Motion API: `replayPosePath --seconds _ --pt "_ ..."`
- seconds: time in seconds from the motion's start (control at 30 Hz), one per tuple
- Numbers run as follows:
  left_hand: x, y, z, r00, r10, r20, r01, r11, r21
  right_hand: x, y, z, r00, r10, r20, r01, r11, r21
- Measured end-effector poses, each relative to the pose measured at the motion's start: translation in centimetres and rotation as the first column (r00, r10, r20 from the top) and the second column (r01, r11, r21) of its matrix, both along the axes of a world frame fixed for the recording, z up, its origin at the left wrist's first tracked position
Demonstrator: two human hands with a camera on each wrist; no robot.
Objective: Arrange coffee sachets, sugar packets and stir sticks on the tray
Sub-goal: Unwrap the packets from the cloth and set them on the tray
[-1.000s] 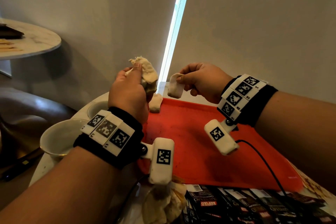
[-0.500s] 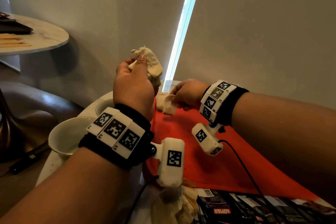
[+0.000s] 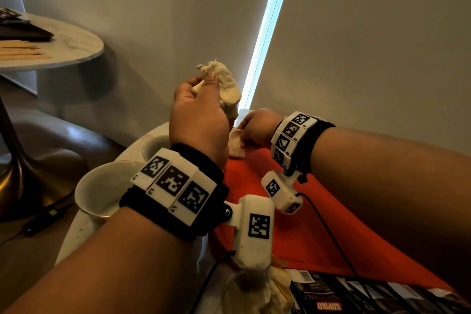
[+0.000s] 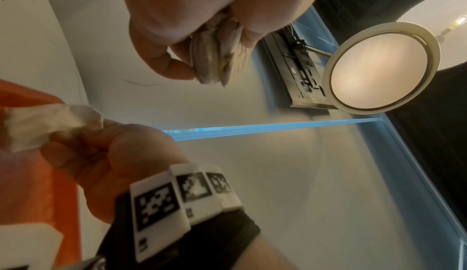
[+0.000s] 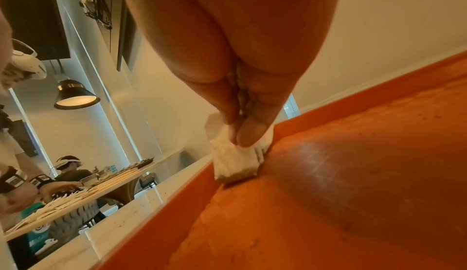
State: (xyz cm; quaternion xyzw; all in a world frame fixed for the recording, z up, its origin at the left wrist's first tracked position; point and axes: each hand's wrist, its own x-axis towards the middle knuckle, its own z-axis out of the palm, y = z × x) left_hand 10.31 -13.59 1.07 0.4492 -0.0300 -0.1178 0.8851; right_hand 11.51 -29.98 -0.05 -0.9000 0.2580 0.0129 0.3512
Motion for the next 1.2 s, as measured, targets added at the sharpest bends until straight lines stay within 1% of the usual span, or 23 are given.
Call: replayPosePath --seconds 0.17,0.3,0.37,0.43,0.5,0.6,0.87,0.97,1.0,1.03,1.13,1.2 --pt "0.0 0.0 0.0 1.000 -0.004 -0.008 0.004 1.000 -0.005 -0.2 -0.3 0.1 0.999 -0.021 0.024 0.021 1.000 -0.007" --pt "0.0 0.0 0.0 1.000 -0.005 -0.013 0.005 1.000 0.002 -0.5 -0.6 0.3 0.995 -0.083 0.049 0.084 0.996 -0.033" --pt "-0.1 -0.1 0.0 1.000 -0.005 -0.016 0.005 1.000 0.005 -0.7 -0.4 0.5 0.994 -0.089 0.068 0.092 0.995 -0.046" --pt "-0.1 -0.1 0.0 1.000 -0.005 -0.015 0.006 1.000 0.007 -0.9 0.0 0.7 0.996 -0.065 0.054 0.064 0.998 0.022" --pt "-0.1 -0.1 -0.1 1.000 -0.008 -0.010 0.008 1.000 0.008 -1.1 0.5 0.6 0.999 -0.034 -0.013 0.035 0.994 0.099" --pt "-0.2 -0.1 -0.1 1.000 -0.012 -0.009 0.012 1.000 0.011 -0.9 0.7 0.0 0.995 -0.019 -0.098 0.030 0.994 0.108" --pt "0.1 -0.1 -0.3 1.000 -0.014 -0.009 0.014 1.000 0.010 -0.3 0.7 -0.9 0.992 -0.072 -0.105 0.085 0.988 0.128" --pt "0.1 -0.2 -0.3 1.000 -0.020 -0.011 0.020 1.000 0.015 -0.8 1.0 -0.6 0.991 -0.072 -0.115 0.096 0.970 0.225" --pt "0.1 -0.2 -0.4 1.000 -0.023 -0.009 0.023 1.000 0.020 -1.0 1.1 -0.4 0.991 -0.069 -0.113 0.096 0.961 0.258" --pt "0.0 -0.3 -0.4 0.999 -0.031 -0.006 0.031 0.999 0.019 -1.3 1.3 -0.1 0.992 -0.076 -0.101 0.100 0.961 0.259" --pt "-0.5 -0.4 -0.5 0.997 -0.072 0.002 0.072 0.997 -0.019 -2.3 1.0 1.7 0.995 -0.103 0.014 0.099 0.979 0.181" --pt "-0.8 -0.4 -0.6 0.993 -0.116 0.003 0.116 0.993 -0.037 -3.6 0.8 3.2 0.997 -0.052 0.056 0.042 0.983 0.176"
